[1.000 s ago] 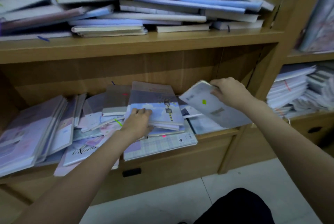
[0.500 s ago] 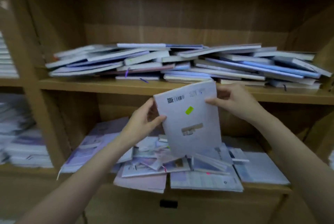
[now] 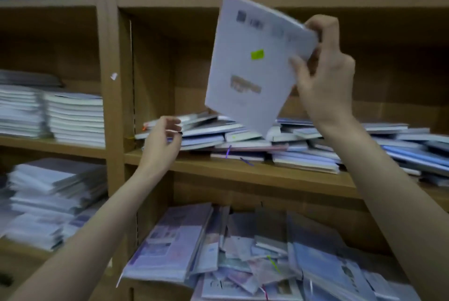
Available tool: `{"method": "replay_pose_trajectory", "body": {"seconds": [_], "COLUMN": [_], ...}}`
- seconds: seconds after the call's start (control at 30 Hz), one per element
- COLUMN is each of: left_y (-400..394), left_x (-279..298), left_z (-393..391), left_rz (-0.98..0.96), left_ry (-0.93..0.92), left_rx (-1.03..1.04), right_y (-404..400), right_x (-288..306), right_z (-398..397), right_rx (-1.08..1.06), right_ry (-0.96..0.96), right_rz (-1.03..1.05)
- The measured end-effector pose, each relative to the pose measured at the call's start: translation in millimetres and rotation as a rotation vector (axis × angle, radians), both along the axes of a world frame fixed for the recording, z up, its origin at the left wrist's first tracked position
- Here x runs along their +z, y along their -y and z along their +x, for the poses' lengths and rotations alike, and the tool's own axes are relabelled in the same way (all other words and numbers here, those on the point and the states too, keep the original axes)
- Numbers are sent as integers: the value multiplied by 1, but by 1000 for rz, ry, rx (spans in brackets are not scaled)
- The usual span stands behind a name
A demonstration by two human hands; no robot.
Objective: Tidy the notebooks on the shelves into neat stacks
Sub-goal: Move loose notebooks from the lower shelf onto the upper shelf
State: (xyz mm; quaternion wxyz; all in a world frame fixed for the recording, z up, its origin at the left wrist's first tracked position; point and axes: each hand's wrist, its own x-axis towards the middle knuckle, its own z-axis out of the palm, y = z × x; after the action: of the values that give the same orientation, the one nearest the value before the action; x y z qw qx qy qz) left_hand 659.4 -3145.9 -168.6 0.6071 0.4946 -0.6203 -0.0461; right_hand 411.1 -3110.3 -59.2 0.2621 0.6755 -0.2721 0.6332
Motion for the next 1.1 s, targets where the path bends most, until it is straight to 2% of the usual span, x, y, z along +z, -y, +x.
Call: {"method": "replay_pose_trajectory", "body": {"seconds": [0.07, 0.13, 0.17, 0.27, 0.33, 0.47, 0.57, 0.63, 0.7, 0.8, 0.9, 0.97, 1.0, 1.1], "left_y": [12, 20, 23, 26, 26, 31, 30, 22, 12, 3, 1, 3, 5, 12], "left_x": [-13, -24, -28, -37, -40, -48, -57, -70, -91, -136, -173, -190, -196, -215], "left_z": [13, 21, 23, 24, 24, 33, 31, 19, -1, -42, -91, -126, -142, -181], "left_rz": [61, 97, 106, 91, 58, 12, -78, -164, -201, -124, -1, 74, 109, 227], "left_ry": [134, 227, 256, 267, 265, 314, 359, 338, 338, 405, 476, 531, 558, 645], "left_rx": [86, 130, 148, 182, 219, 253, 273, 272, 243, 144, 19, -49, -88, -187], "right_y": [15, 40, 54, 89, 103, 116, 116, 107, 92, 58, 21, 6, 5, 8], "right_x": [11, 11, 8, -14, -29, -46, -56, -68, -90, -135, -181, -212, -230, -297], "right_z": [17, 38, 50, 86, 101, 107, 83, 55, 18, -49, -115, -152, -170, -209], "right_rx": [-54, -173, -267, -587, -604, -463, -349, -270, -210, -310, -412, -483, -517, -497], "right_ry": [1, -108, -236, -739, -874, -843, -739, -627, -486, -307, -286, -265, -240, -180], "right_rz": [-210, -267, -204, 275, 437, 503, 529, 475, 334, 290, 373, 533, 689, 1316]}}
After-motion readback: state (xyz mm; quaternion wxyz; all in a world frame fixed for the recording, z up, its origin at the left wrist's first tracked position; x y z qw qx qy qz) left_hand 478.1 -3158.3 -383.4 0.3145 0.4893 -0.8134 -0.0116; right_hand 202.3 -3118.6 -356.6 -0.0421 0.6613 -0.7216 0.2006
